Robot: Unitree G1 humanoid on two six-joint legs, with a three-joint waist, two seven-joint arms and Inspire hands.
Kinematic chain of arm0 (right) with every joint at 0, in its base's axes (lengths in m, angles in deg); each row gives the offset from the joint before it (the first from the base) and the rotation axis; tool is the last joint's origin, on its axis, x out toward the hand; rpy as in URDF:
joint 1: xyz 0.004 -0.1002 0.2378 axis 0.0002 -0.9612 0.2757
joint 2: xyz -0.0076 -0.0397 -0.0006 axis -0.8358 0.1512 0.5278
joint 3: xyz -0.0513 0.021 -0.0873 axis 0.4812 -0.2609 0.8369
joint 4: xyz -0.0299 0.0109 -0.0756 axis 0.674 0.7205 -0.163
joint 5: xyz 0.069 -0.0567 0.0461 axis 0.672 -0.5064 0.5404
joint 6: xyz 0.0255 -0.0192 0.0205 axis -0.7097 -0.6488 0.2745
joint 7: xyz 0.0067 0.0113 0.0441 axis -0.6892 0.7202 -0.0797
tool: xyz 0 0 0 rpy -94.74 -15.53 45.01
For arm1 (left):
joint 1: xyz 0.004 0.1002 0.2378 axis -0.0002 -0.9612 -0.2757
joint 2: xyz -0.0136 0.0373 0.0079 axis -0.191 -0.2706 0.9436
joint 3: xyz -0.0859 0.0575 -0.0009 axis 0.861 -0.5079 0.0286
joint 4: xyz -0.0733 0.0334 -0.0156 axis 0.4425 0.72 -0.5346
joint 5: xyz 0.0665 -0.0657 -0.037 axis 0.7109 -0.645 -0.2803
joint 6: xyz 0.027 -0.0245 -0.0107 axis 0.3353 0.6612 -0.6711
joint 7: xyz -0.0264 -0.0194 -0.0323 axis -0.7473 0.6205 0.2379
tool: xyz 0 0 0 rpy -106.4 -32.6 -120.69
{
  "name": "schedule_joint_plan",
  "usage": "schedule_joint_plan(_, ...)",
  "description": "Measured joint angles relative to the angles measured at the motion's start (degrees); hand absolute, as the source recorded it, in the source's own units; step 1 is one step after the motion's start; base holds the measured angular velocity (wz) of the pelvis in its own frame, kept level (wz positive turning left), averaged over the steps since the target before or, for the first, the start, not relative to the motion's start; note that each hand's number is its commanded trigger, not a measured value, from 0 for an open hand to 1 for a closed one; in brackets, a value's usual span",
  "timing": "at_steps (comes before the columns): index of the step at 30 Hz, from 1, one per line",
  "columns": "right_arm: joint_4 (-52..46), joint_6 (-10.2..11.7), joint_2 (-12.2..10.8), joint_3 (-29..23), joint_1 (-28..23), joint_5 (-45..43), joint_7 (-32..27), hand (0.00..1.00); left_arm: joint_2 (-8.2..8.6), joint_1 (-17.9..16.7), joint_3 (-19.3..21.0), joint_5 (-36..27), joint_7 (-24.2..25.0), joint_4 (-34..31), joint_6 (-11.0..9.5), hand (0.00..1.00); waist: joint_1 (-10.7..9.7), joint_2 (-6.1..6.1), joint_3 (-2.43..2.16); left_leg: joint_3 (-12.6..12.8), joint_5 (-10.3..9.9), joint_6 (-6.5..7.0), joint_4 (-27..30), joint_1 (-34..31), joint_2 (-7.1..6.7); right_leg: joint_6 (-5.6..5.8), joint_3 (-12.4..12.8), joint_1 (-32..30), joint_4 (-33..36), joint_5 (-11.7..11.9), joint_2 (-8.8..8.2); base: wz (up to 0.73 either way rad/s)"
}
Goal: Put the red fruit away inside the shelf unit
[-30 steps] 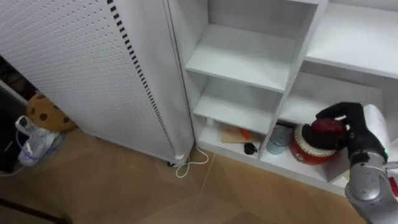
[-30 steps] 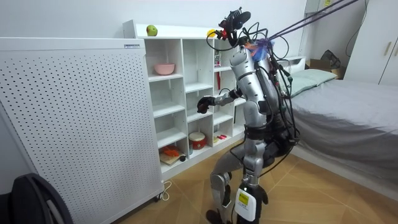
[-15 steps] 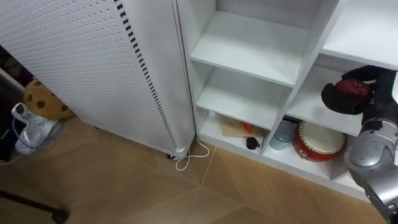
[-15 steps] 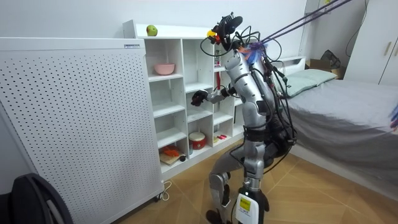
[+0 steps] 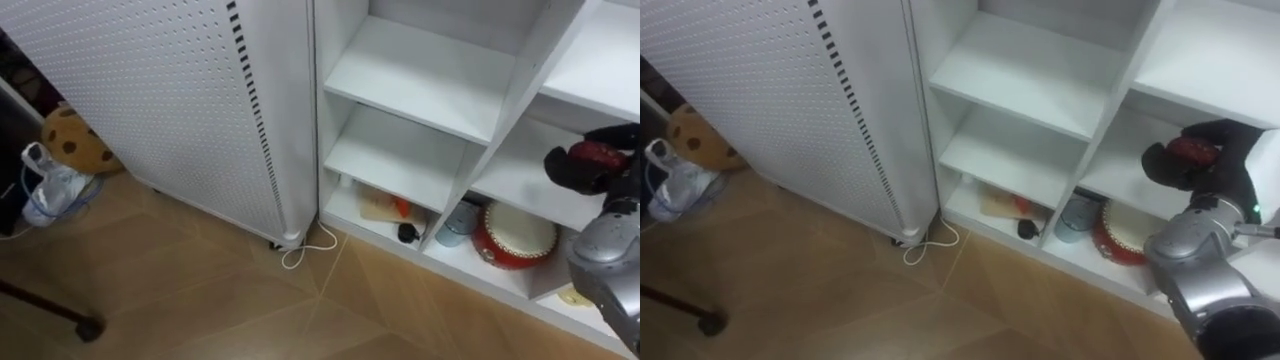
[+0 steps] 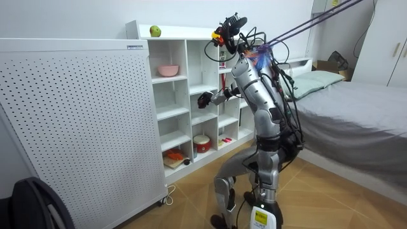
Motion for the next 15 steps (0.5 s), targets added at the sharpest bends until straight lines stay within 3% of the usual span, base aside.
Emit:
schedule_joint_plan(3, 0.0, 0.0, 0.2, 0.0, 0.0, 1.5, -0.7, 0.00, -0.07, -0.5, 1.1, 0.0, 0.0, 0.0, 0.3, 0.00, 0.0, -0.01, 0.00, 0.0, -0.2, 0.22, 0.8, -0.2, -0.10, 0.12, 0.0, 0.0, 0.7, -0.4, -0.26, 0.03)
schedule_joint_plan(7, 0.2, 0.0, 0.4, 0.2, 0.0, 3.4, -2.2, 0.00, -1.44, -0.8, 1.0, -0.1, 0.0, -0.2, 0.6, 0.00, 0.3, -0.01, 0.00, 0.0, -0.4, 0.23, 1.4, -0.2, -0.14, 0.25, 0.2, 0.0, 1.3, -0.6, -0.23, 0.00)
schedule_joint_plan(10, 0.8, 0.0, 1.6, 0.7, 0.0, 6.2, -2.8, 0.00, -2.36, -1.0, 1.0, -0.1, -0.2, -0.6, 0.6, 0.00, 1.7, -0.01, 0.00, -0.1, -0.6, 0.20, 1.7, -0.2, 0.02, 0.17, 0.2, 0.0, 1.5, -0.7, -0.10, -0.01)
schedule_joint_plan(15, 1.1, 0.0, 1.7, 0.7, 0.0, 8.4, -4.5, 0.00, -3.24, -1.7, 1.0, -0.1, -0.5, -1.0, 0.7, 0.00, 2.5, 0.00, 0.00, -0.3, -0.5, -0.02, 1.7, -0.1, -0.12, 0.08, 0.2, 0.1, 1.6, -0.8, -0.06, 0.00)
